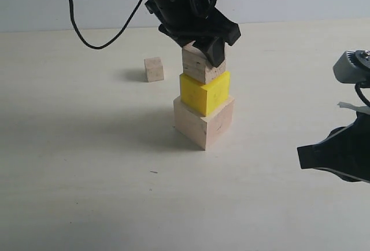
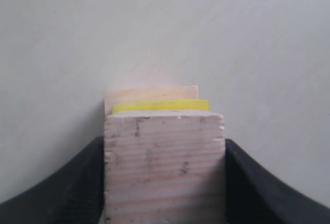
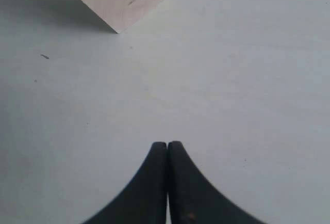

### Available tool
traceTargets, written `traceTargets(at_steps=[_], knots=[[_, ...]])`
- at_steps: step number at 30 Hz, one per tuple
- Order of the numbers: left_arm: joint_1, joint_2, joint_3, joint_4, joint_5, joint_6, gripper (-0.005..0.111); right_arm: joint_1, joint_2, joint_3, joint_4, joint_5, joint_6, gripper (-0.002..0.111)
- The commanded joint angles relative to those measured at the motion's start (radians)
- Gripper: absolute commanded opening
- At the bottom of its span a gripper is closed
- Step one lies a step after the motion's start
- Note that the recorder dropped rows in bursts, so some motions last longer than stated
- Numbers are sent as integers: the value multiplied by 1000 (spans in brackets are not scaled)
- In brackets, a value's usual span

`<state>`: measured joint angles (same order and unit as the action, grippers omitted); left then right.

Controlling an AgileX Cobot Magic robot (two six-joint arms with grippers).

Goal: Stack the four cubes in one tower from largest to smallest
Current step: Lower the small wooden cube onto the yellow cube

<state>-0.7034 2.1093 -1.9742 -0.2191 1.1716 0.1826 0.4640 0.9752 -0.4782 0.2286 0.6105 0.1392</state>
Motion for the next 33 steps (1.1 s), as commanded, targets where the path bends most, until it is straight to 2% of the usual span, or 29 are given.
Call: traceTargets(at_steps=[1,10,13,18,22,30,33], knots=[[-5,6,-5,-13,5,-7,0,2,2,-9,-4,-14,-8,0],[-5,6,-5,-28,20,-7,2,2,2,-9,-4,-14,-8,0],[-5,6,-5,-28,35,-4,17,2,2,-9,-4,-14,-8,0],[-5,6,-5,-28,50,-4,49,2,2,-9,-4,-14,-8,0],[-5,6,-5,-28,50,16,68,2,2,-9,-4,-14,-8,0],[-5,-16,-5,-53,50,22,69,2,2,-9,-4,-14,-8,0],[-5,-42,-5,-19,38,22,69,2,2,-9,-4,-14,-8,0]])
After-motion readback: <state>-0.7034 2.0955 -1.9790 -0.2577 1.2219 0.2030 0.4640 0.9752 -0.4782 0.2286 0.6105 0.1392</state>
